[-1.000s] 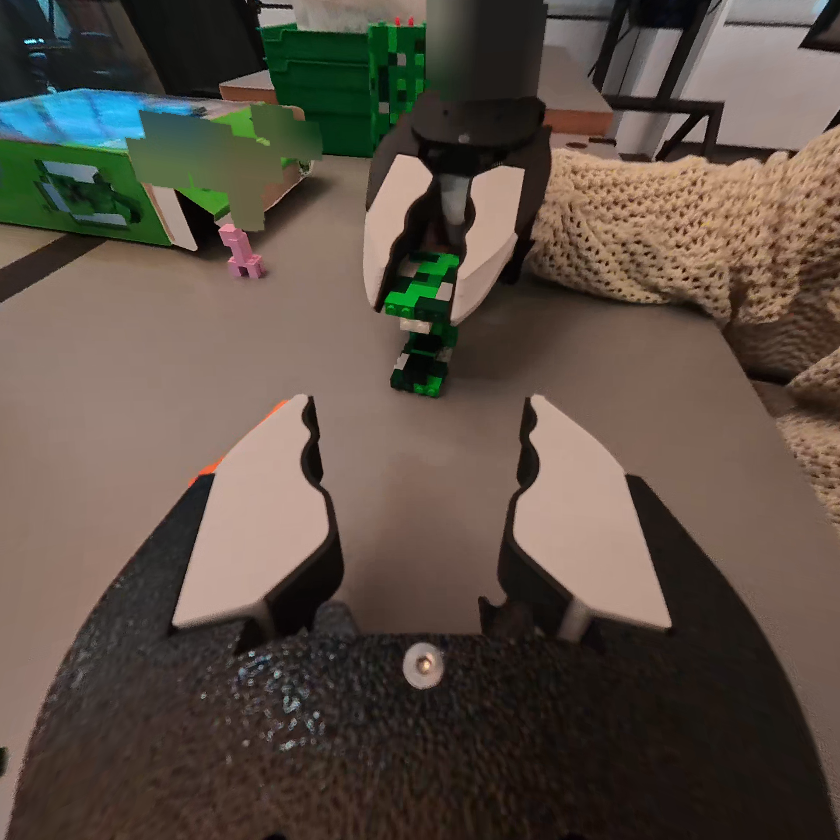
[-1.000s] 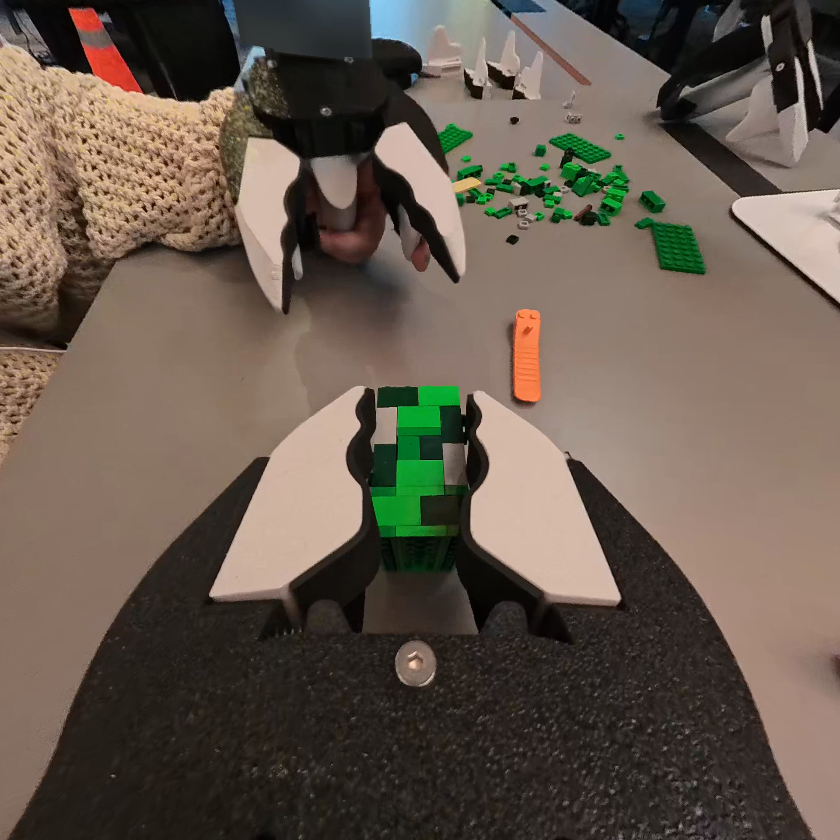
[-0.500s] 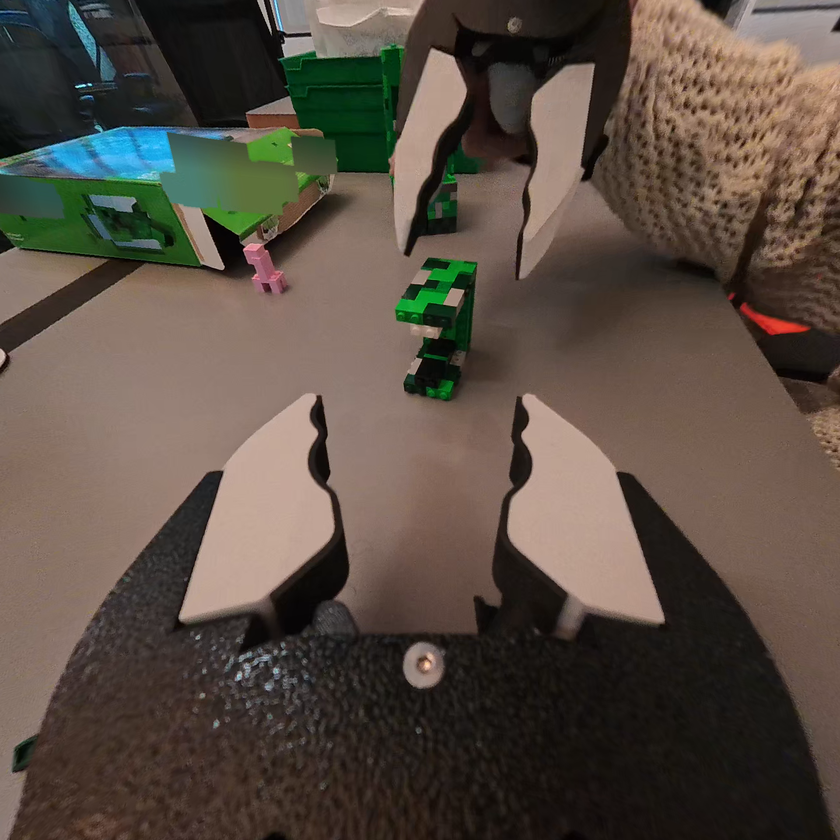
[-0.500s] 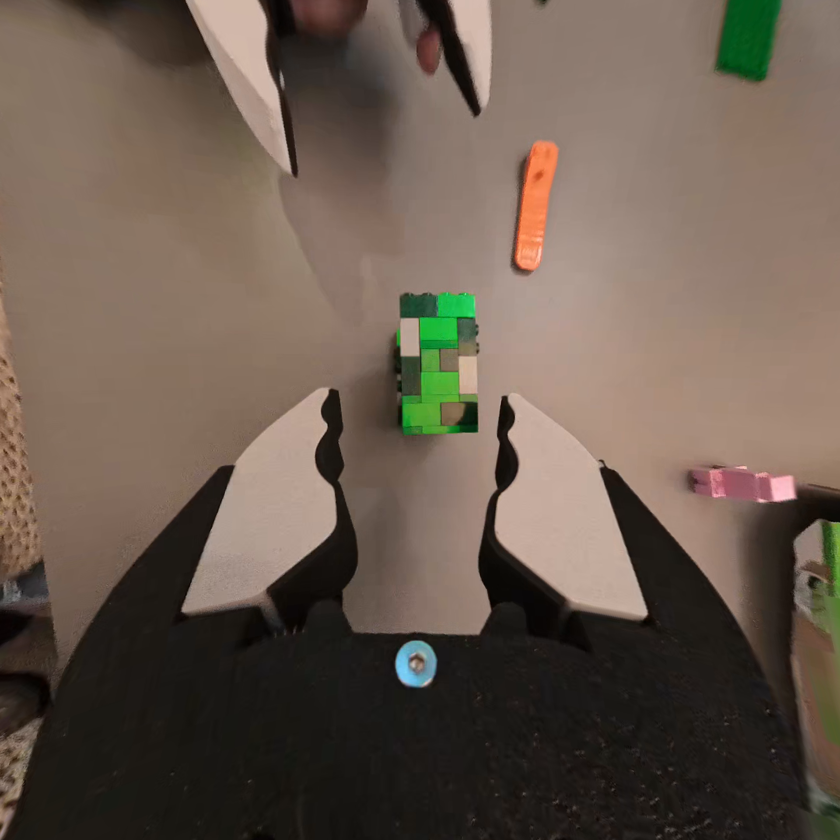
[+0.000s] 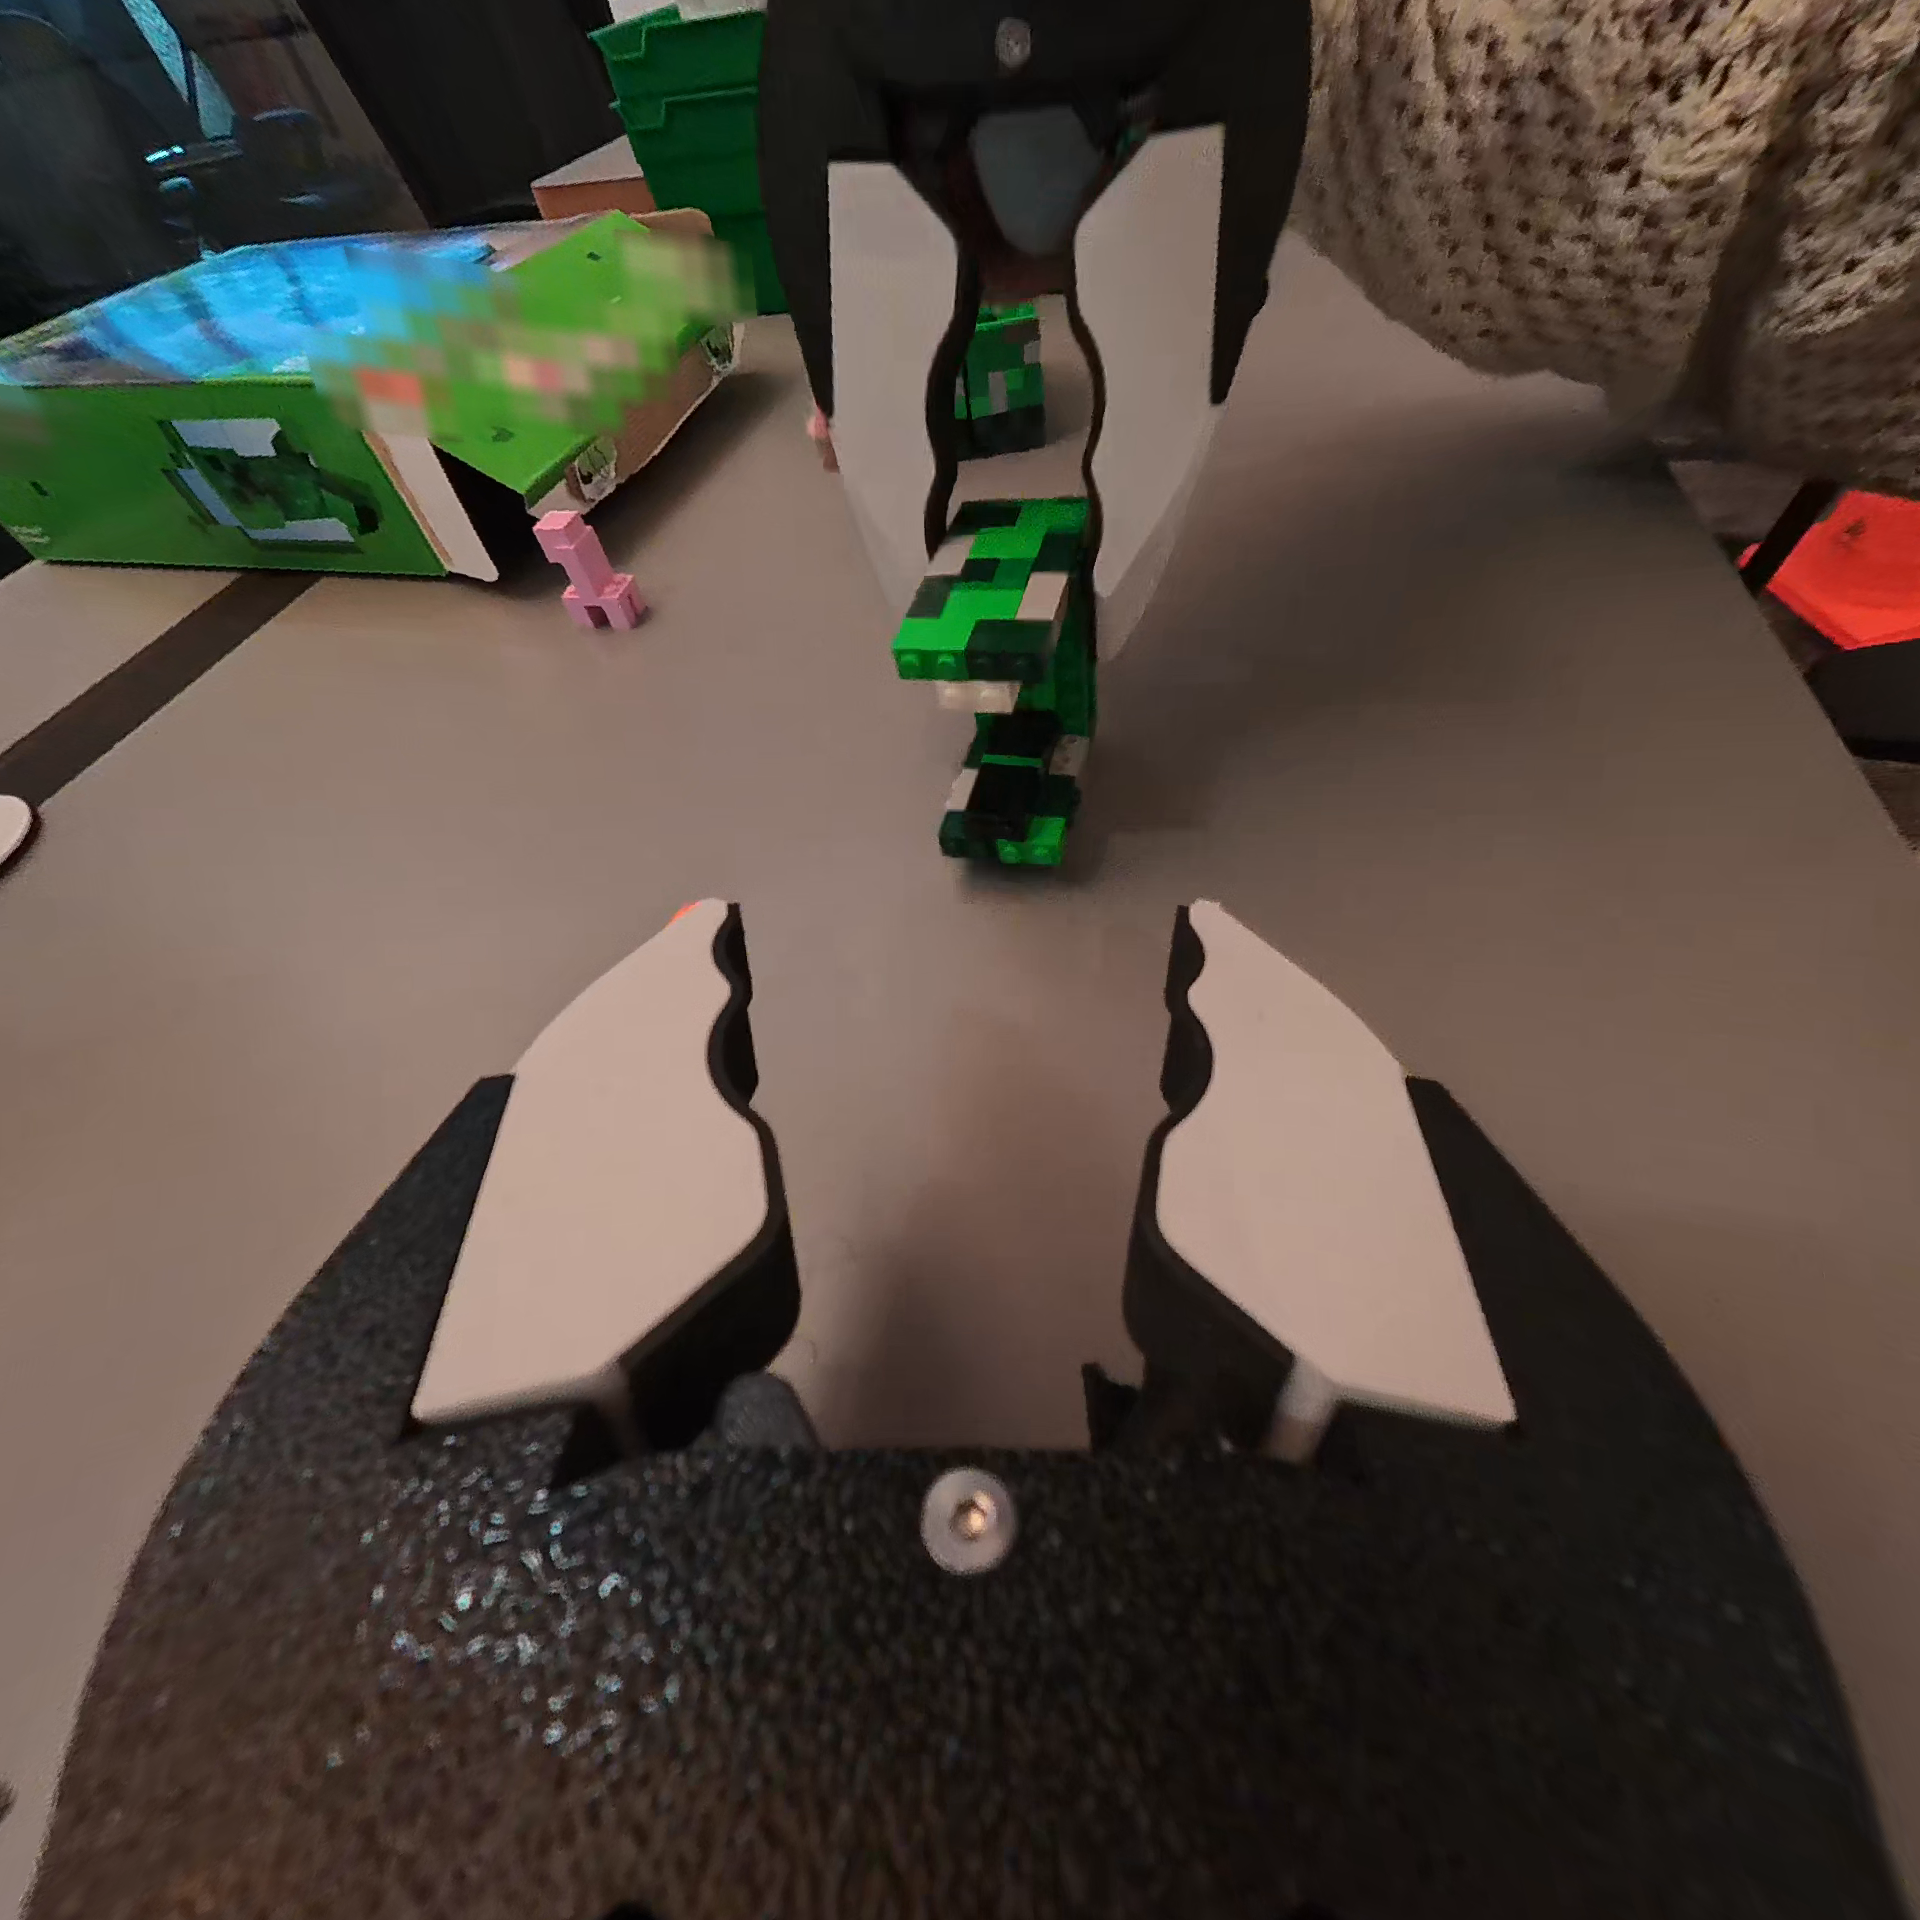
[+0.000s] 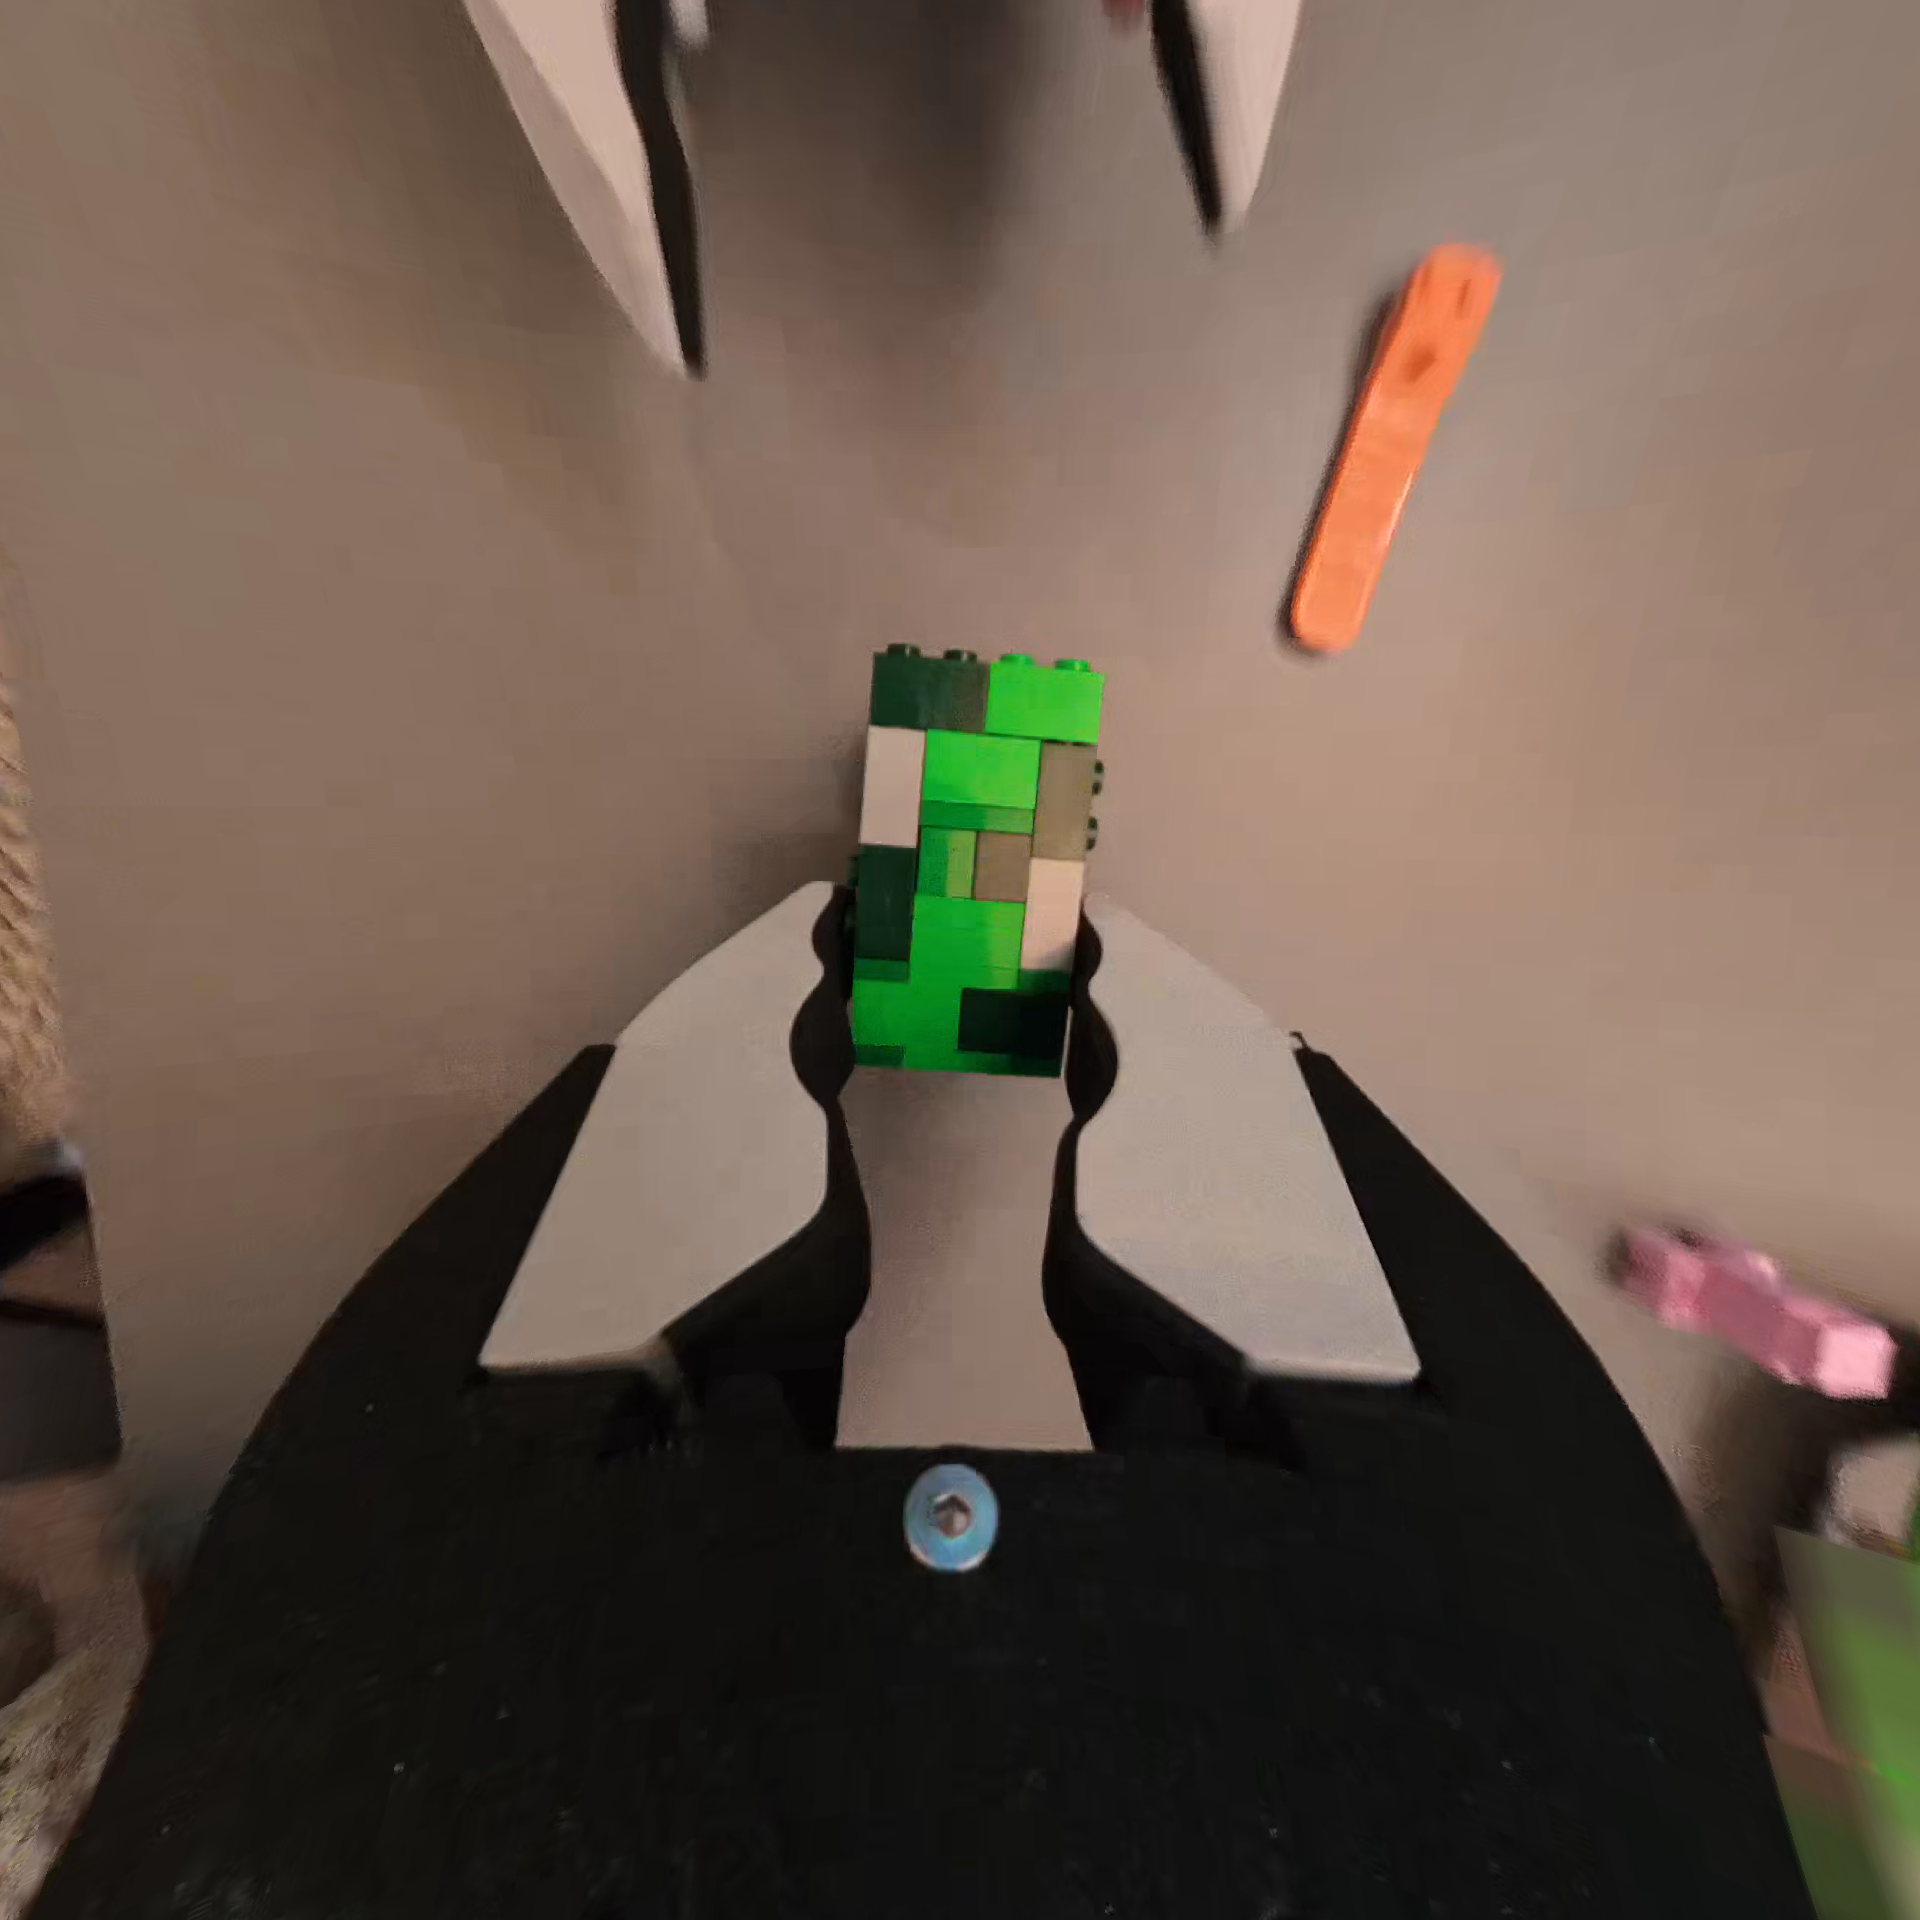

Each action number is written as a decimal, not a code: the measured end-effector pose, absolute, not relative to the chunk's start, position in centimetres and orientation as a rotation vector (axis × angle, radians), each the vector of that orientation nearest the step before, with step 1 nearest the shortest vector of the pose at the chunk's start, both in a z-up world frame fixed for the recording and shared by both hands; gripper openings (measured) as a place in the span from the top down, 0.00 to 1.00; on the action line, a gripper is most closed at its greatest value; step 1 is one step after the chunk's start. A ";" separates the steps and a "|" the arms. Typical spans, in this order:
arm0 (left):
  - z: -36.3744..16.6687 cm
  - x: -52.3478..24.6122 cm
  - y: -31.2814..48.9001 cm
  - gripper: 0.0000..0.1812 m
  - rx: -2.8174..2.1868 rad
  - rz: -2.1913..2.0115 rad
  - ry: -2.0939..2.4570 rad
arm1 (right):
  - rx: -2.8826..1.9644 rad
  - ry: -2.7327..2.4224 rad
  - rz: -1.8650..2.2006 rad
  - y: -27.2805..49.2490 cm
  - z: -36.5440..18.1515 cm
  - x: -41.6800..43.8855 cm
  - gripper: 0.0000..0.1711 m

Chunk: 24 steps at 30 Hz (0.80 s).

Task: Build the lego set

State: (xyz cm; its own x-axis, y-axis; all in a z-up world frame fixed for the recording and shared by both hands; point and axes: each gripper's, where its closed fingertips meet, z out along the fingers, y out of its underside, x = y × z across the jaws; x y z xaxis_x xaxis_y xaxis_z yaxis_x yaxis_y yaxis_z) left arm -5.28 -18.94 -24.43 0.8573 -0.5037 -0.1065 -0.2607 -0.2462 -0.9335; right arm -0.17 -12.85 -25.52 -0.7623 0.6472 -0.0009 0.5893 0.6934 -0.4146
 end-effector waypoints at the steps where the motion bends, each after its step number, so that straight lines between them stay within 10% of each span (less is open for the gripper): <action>1: -24.3 -5.2 -18.9 0.58 -1.840 -0.253 0.578 | -0.988 -2.690 0.779 -13.7 -24.9 -0.6 0.78; 6: -24.6 -4.4 -19.0 0.58 -1.848 -0.261 0.610 | -0.836 -2.367 1.418 -15.8 -23.9 -0.8 0.78; 24: -24.9 -4.1 -19.6 0.59 -1.877 -0.279 0.661 | -1.012 -2.351 1.160 -12.3 -28.4 3.9 0.63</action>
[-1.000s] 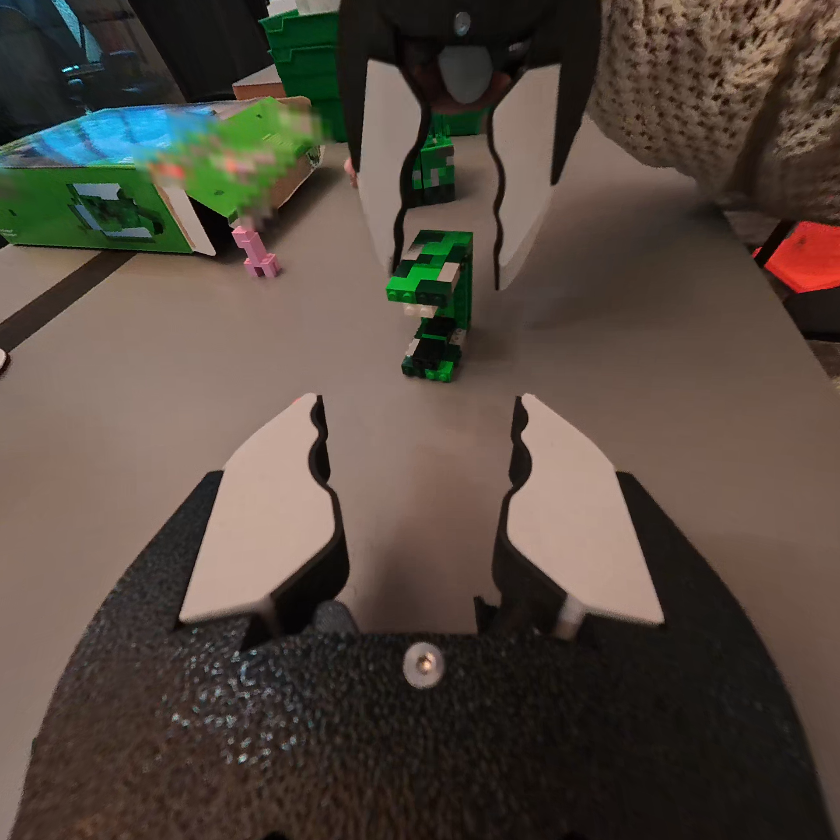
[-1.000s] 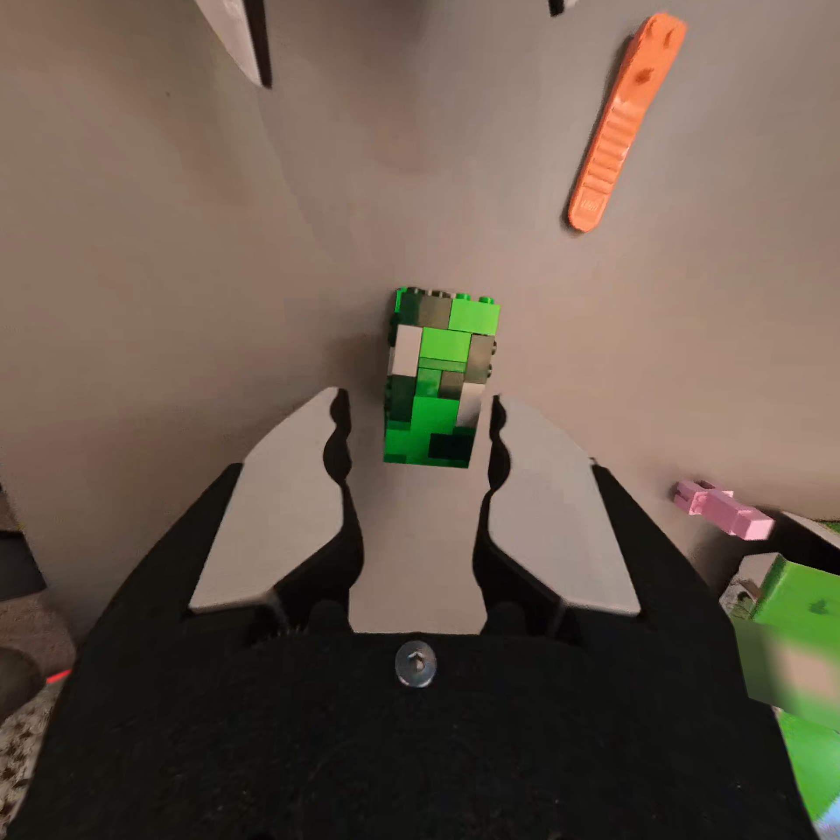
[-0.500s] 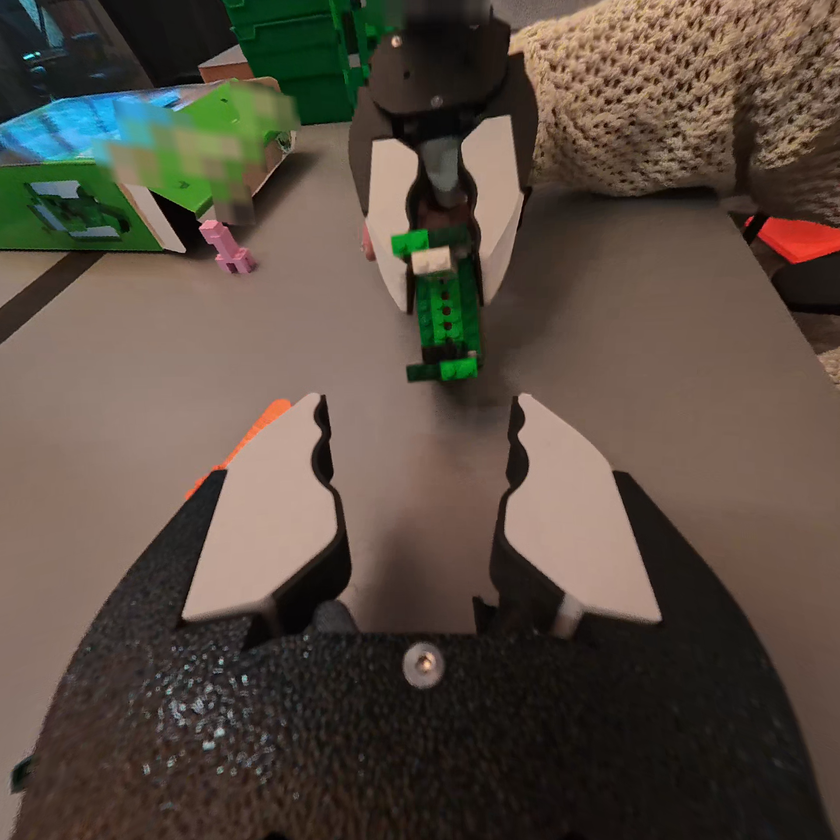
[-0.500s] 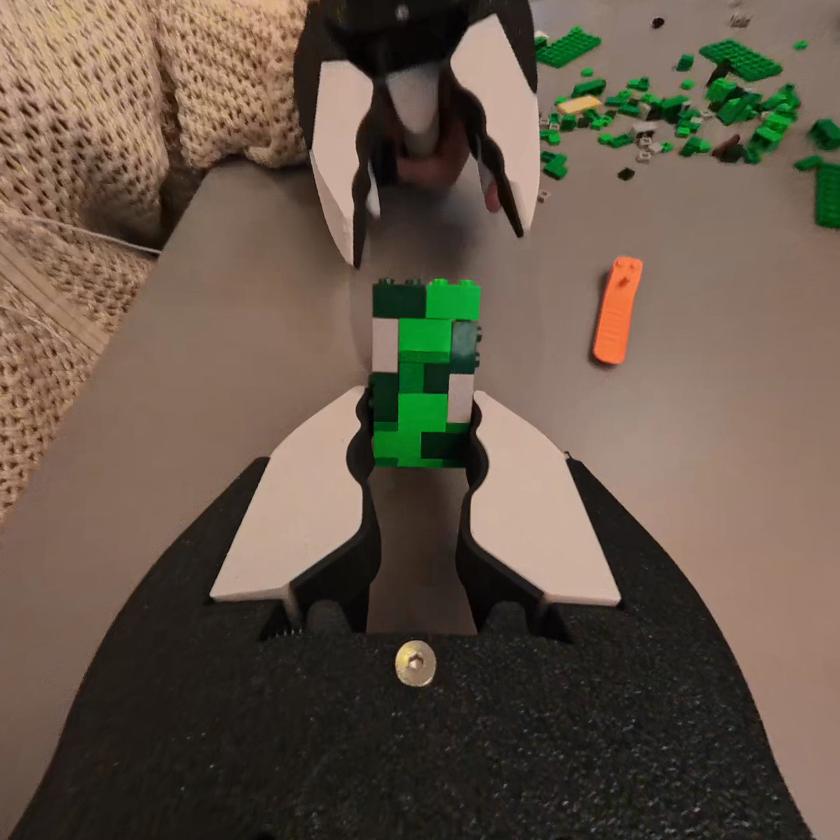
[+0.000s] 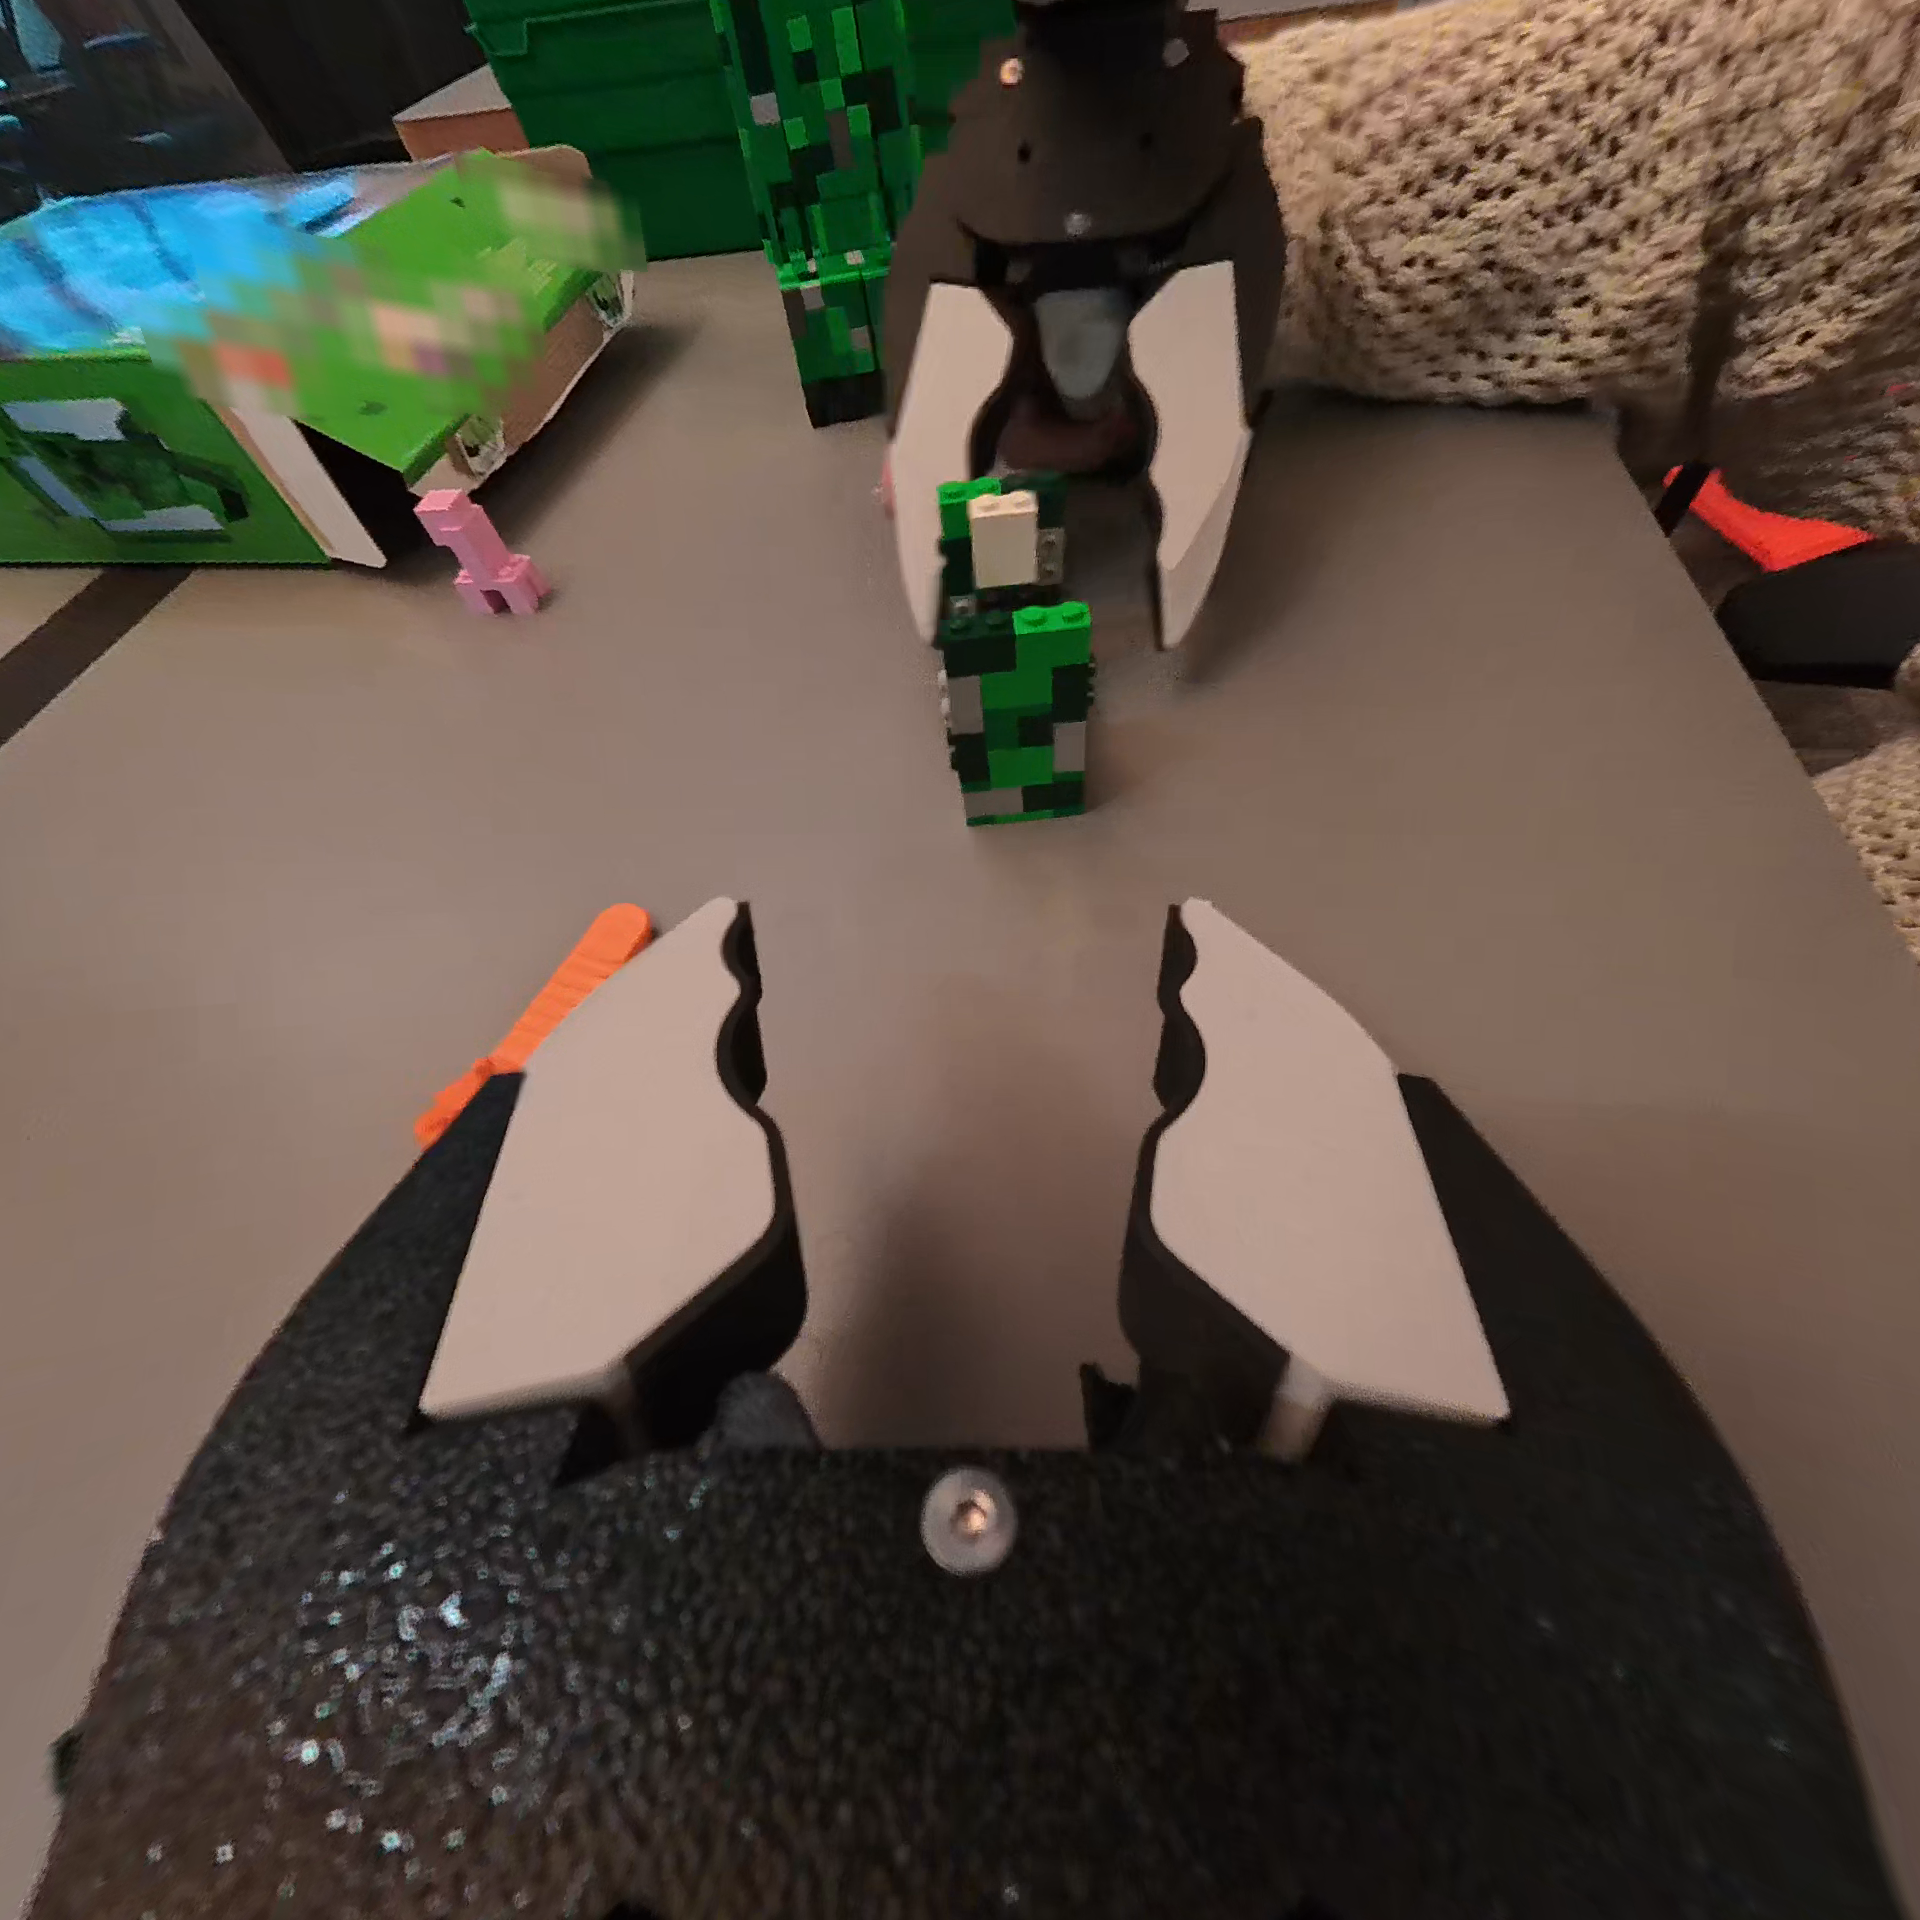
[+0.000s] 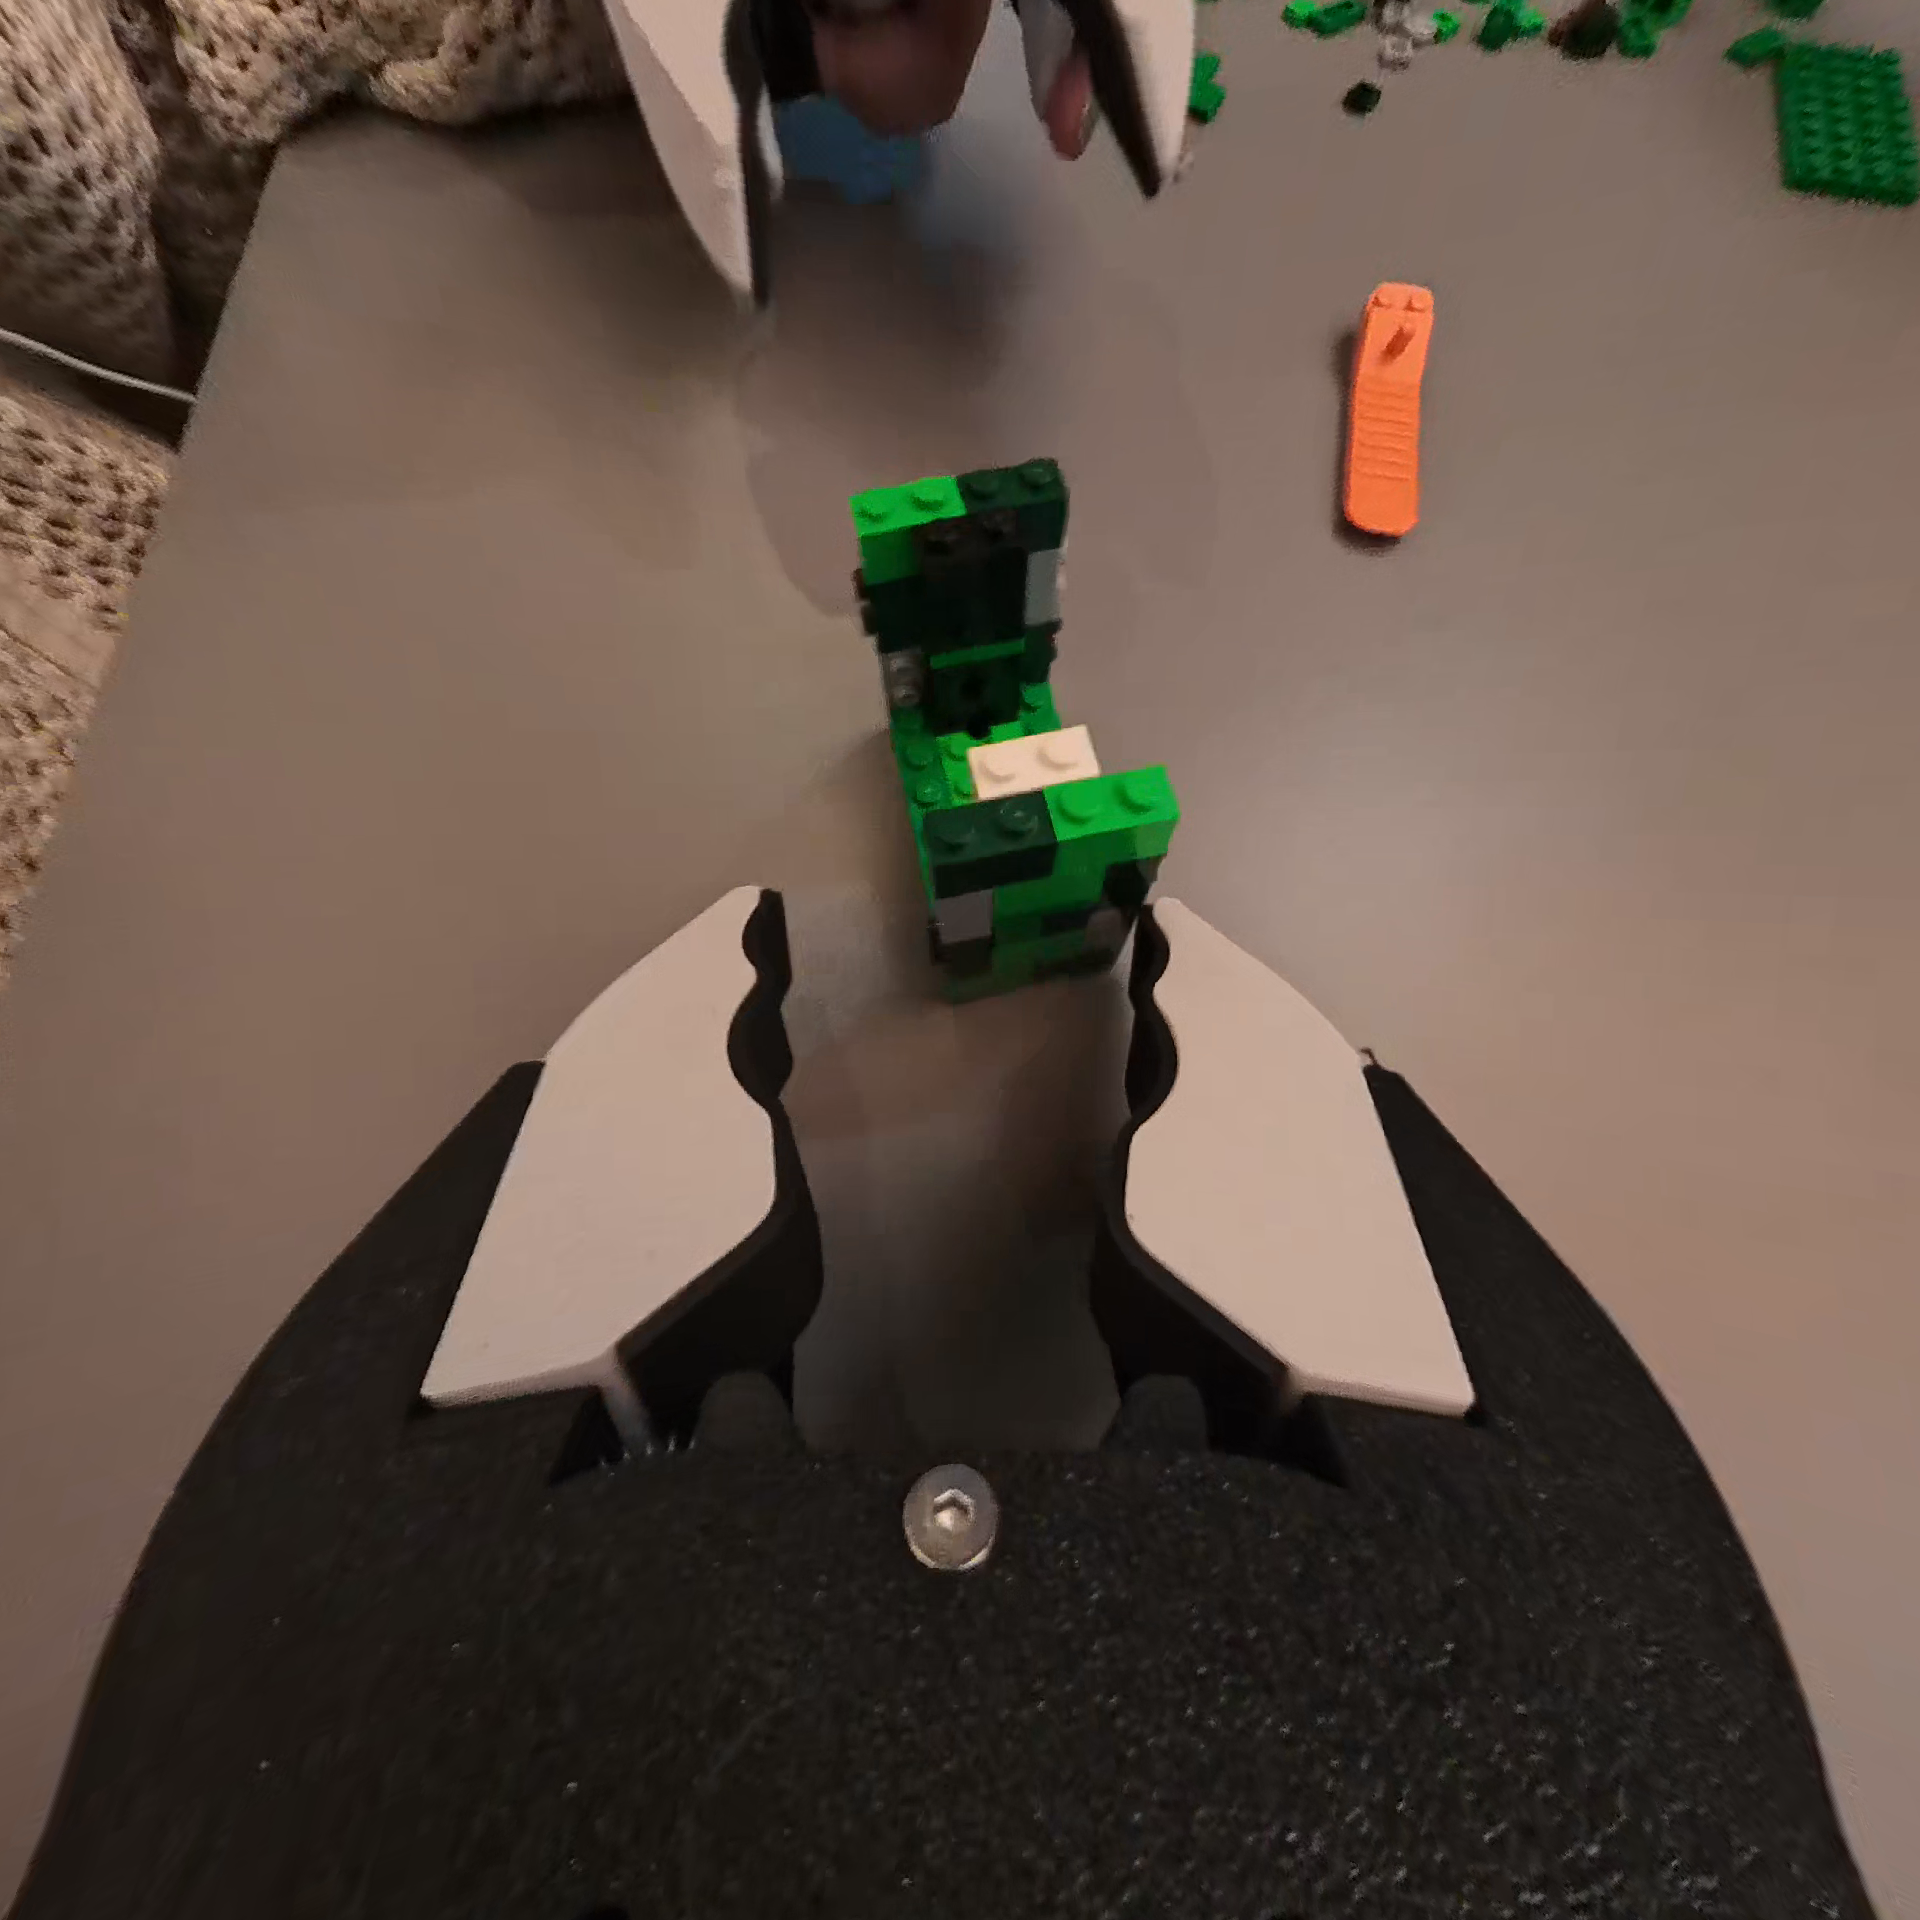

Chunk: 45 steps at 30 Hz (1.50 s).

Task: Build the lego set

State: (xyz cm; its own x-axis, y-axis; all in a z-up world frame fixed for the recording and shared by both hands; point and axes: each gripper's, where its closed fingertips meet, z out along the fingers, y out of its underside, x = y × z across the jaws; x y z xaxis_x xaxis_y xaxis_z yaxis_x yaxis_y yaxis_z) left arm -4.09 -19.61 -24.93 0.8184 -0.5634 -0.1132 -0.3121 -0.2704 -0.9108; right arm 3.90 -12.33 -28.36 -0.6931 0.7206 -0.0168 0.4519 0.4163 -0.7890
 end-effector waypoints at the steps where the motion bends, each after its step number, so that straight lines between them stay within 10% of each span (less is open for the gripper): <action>1: -24.8 -4.5 -19.6 0.59 -1.877 -0.254 0.658 | -1.047 -2.362 1.165 -13.0 -28.3 4.5 0.62; 16: -23.7 -7.5 -20.1 0.62 -1.860 -0.229 0.565 | -0.914 -2.355 1.248 -20.4 -27.7 4.1 0.53; 26: -24.3 -6.9 -20.4 0.63 -1.868 -0.271 0.606 | -0.520 -2.612 1.347 -22.2 -28.0 2.3 0.76; 37: -24.6 -7.2 -20.3 0.62 -1.854 -0.310 0.585 | -0.900 -2.299 1.104 -17.1 -28.2 -2.8 0.77; 40: -24.8 -6.2 -20.4 0.65 -1.849 -0.345 0.616 | -0.872 -2.306 1.181 -17.4 -27.6 -2.0 0.60; 45: -25.0 -5.5 -20.4 0.66 -1.832 -0.281 0.670 | -0.750 -2.004 1.377 -14.9 -23.3 -1.8 0.61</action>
